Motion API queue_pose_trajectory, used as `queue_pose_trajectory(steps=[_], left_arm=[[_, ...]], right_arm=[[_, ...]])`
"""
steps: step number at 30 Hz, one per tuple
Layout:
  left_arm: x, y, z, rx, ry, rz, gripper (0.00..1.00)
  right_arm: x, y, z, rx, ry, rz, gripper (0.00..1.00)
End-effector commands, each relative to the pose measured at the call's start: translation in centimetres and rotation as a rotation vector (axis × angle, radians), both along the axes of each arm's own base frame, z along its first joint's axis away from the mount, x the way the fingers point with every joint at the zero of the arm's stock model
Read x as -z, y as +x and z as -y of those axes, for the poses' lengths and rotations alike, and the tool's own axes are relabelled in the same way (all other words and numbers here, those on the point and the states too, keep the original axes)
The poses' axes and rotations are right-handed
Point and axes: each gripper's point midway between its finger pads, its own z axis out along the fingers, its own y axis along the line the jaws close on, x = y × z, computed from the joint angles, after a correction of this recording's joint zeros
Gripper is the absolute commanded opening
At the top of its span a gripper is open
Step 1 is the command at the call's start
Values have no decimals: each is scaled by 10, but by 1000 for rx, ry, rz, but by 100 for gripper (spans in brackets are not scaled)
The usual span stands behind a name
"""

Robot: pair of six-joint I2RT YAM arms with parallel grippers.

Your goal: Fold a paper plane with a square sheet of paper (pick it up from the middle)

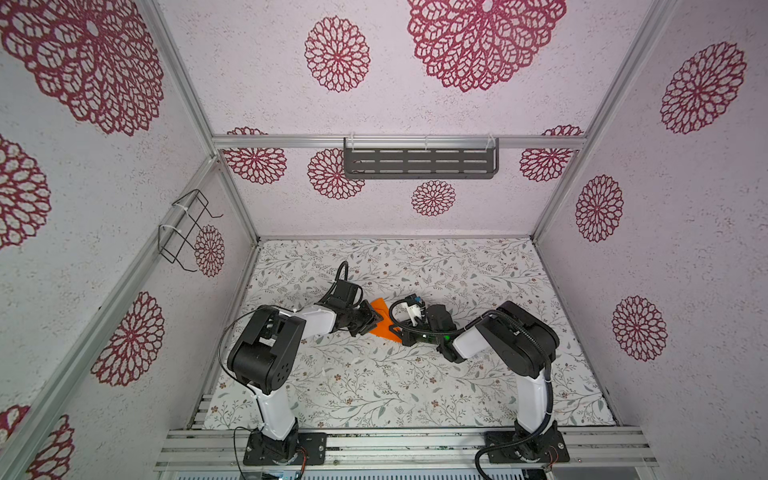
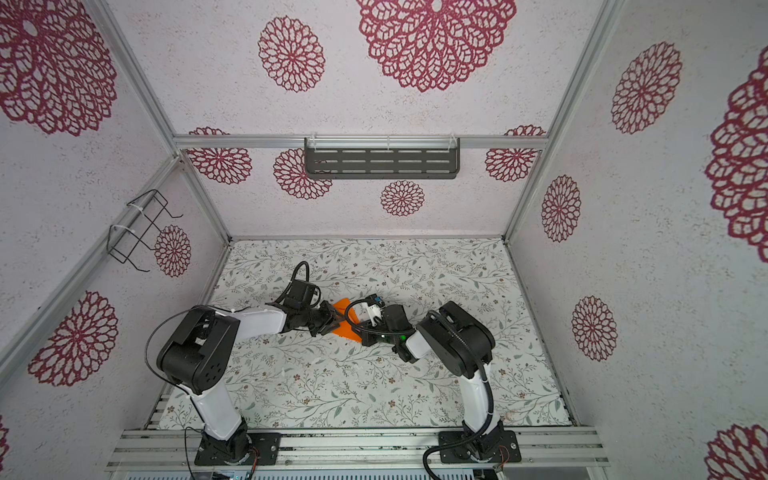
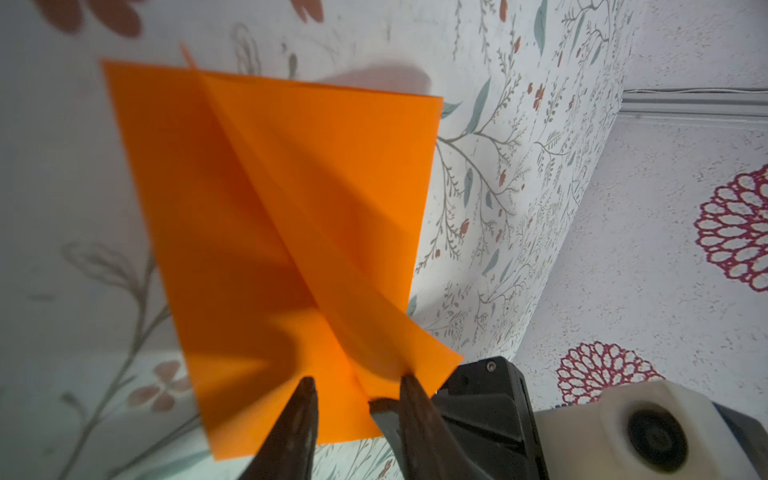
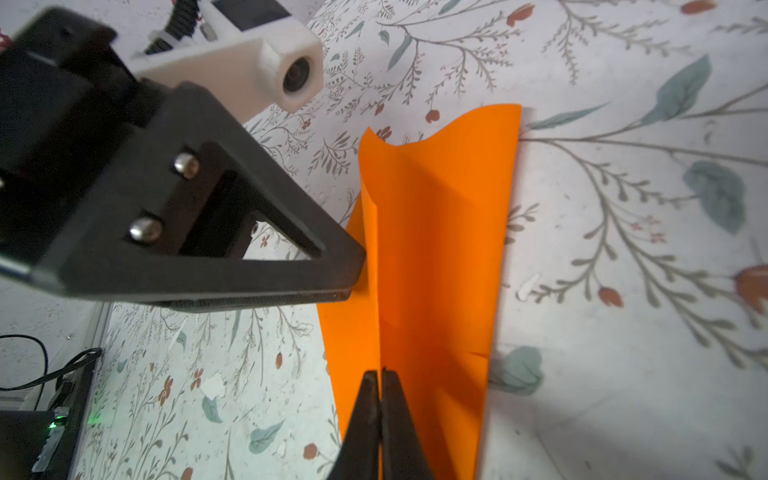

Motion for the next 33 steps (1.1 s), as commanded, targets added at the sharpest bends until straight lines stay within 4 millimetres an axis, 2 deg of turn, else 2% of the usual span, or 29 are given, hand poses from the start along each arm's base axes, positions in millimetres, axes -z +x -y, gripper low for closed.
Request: queue_pose_trajectory(steps=[1, 10, 18, 33], left_arm=[[1, 4, 6, -3, -14, -13, 37], [22, -12, -11, -24, 103, -127, 42], [37, -23, -23, -31, 194, -224, 43], [43, -28, -27, -34, 217, -262, 43]], right_arm=[[-20, 11, -6, -1, 65, 28, 9], [-20, 8, 0, -12, 23, 47, 20], [-24, 3, 8, -43, -14, 80, 26], [-12, -5, 15, -73, -83, 94, 26]])
